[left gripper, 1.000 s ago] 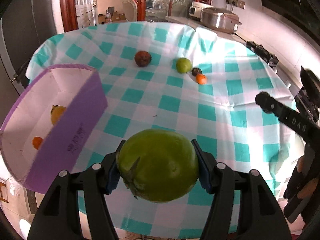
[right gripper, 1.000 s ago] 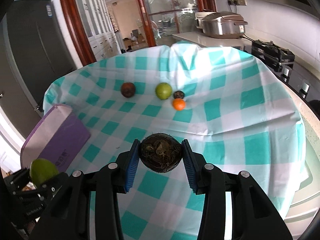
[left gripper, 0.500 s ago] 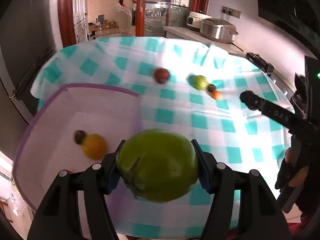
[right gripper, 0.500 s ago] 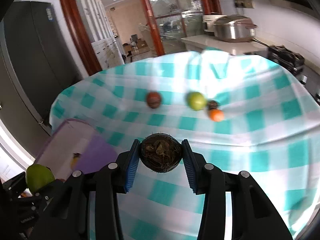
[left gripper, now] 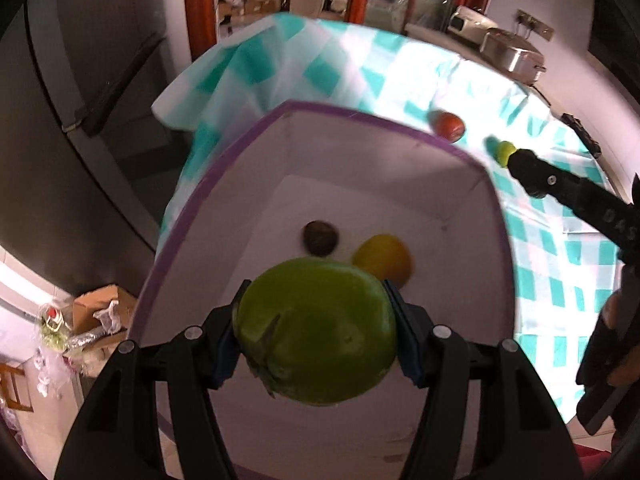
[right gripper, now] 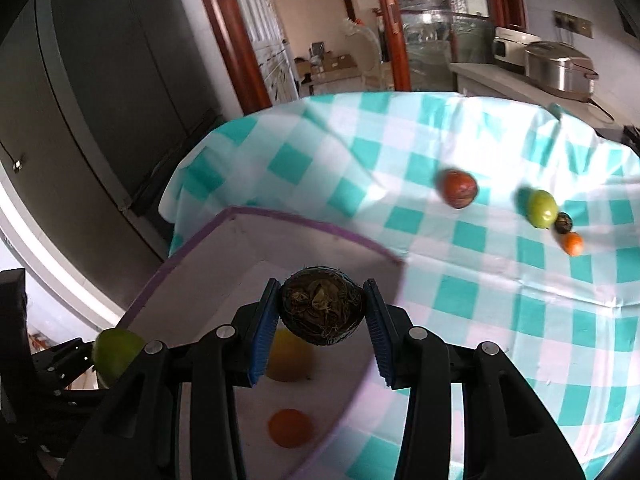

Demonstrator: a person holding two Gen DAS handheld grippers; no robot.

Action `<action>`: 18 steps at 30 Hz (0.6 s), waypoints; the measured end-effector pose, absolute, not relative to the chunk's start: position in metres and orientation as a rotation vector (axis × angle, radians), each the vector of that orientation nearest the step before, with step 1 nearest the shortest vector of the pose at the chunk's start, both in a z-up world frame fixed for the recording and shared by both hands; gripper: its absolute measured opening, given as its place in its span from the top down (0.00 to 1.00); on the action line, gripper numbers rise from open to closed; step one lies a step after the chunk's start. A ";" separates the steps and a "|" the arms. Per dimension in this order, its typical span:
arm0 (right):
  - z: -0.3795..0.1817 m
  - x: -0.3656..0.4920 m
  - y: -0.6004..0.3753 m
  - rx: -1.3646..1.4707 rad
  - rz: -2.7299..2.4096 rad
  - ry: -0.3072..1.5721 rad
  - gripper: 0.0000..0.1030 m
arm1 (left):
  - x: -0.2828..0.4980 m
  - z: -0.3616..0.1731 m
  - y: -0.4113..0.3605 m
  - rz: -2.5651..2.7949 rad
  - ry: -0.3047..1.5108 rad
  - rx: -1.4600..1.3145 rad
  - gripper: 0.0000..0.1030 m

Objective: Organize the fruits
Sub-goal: 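Carry the brown nut and green lime into the box with both tools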

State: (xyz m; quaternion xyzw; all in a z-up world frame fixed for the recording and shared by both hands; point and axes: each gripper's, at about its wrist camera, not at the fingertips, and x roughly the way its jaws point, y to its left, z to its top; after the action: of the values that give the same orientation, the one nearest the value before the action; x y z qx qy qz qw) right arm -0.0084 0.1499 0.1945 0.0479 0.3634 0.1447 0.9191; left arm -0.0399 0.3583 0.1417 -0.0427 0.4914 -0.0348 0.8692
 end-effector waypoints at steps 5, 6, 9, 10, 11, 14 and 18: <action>0.194 0.001 0.175 0.033 0.312 0.787 0.59 | -0.035 0.130 0.366 -0.095 1.051 -0.108 0.39; 0.192 0.005 0.179 0.033 0.316 0.797 0.59 | -0.034 0.128 0.367 -0.098 1.051 -0.107 0.39; 0.184 0.020 0.194 0.025 0.335 0.827 0.59 | -0.031 0.125 0.365 -0.101 1.062 -0.094 0.39; 0.181 0.026 0.201 0.013 0.345 0.839 0.59 | -0.029 0.124 0.365 -0.101 1.065 -0.090 0.39; 0.178 0.031 0.205 0.004 0.354 0.848 0.59 | -0.027 0.123 0.364 -0.097 1.071 -0.080 0.39; 0.164 0.057 0.229 -0.048 0.380 0.909 0.59 | -0.016 0.116 0.363 -0.090 1.107 -0.035 0.39; 0.137 0.095 0.253 -0.097 0.392 1.037 0.59 | 0.007 0.099 0.361 -0.064 1.198 0.013 0.39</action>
State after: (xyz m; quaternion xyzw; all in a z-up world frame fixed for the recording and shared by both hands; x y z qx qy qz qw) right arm 0.0953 0.2532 0.1368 -0.0458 0.4920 0.1859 0.8492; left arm 0.0071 0.3609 0.0993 0.0063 0.5637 -0.0299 0.8254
